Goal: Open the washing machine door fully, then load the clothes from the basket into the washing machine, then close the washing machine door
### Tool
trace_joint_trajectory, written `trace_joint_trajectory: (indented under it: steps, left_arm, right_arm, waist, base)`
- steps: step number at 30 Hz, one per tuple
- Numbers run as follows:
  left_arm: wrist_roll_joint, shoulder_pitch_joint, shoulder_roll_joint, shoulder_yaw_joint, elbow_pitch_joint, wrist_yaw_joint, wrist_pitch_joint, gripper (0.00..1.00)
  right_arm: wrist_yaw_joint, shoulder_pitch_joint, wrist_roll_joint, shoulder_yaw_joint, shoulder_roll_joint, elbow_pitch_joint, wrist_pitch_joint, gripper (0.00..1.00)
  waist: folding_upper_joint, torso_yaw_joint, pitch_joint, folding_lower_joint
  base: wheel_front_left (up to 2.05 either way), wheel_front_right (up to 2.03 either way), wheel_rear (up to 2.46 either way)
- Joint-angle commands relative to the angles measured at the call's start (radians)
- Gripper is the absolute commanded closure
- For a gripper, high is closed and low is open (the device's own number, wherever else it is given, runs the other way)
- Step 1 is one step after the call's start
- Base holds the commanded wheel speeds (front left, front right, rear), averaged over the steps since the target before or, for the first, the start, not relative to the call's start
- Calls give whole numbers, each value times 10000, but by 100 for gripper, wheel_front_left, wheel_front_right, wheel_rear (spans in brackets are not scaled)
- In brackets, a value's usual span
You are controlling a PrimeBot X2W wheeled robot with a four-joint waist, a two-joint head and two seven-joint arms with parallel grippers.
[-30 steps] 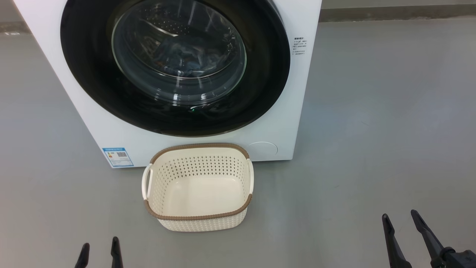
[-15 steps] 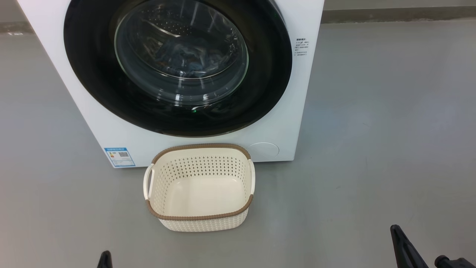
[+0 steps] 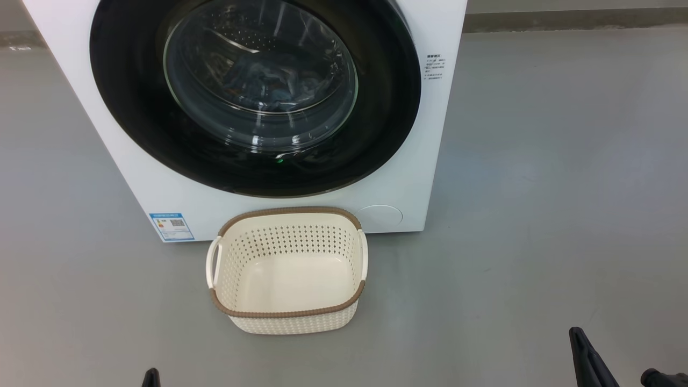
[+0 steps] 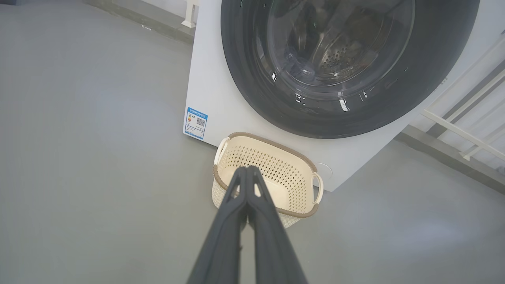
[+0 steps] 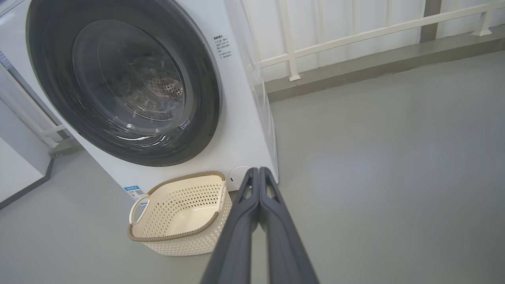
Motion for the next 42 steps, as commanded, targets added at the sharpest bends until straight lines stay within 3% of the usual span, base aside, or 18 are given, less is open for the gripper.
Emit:
trace_joint_trajectory:
  steps: [1, 42]
  left_arm:
    - [-299, -417, 132, 131, -158, -89, 46, 100]
    - [-4534, -1384, 189, 488, 338, -401, 1247, 100]
  right_arm:
    - [-9, -405, 333, 59, -108, -182, 70, 100]
    - [-29, -1355, 5158, 111, -61, 459, 1246, 100]
  waist:
    - [0, -3, 2, -1]
    - [0, -78, 63, -1]
  base:
    - [0, 0, 0]
    - [0, 0, 0]
